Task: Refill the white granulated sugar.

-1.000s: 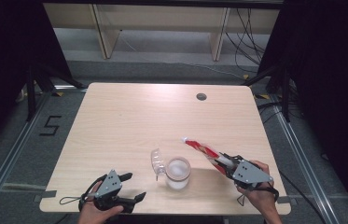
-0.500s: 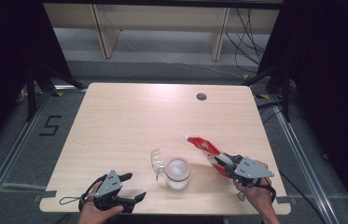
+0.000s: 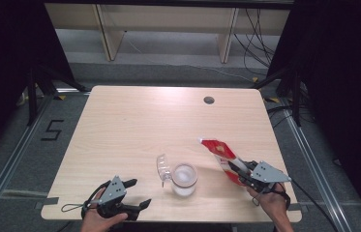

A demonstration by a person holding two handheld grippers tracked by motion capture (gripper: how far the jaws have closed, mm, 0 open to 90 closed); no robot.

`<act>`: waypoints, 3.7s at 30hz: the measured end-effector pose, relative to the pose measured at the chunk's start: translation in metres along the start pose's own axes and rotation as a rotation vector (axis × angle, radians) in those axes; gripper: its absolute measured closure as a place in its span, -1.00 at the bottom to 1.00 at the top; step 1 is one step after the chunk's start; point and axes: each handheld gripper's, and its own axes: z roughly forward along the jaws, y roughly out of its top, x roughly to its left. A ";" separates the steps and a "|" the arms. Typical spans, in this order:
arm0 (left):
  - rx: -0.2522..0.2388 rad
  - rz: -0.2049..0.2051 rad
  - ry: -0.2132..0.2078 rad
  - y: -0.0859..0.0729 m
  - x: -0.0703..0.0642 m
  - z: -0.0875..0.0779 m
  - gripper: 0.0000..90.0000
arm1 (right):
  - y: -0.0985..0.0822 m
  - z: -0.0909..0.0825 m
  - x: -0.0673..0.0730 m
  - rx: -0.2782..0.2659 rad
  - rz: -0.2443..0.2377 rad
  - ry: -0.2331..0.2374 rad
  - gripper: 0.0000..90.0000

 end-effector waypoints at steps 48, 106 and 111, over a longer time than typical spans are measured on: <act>-0.001 -0.005 0.006 0.001 -0.001 0.002 -0.62 | -0.016 -0.042 -0.003 0.056 0.312 -0.106 0.57; -0.016 0.014 -0.047 0.023 -0.006 0.009 -0.49 | -0.022 -0.089 0.022 0.057 0.394 -0.262 -0.27; -0.021 0.022 -0.050 0.026 -0.006 0.008 -0.35 | -0.022 -0.092 0.024 0.079 0.397 -0.246 -0.27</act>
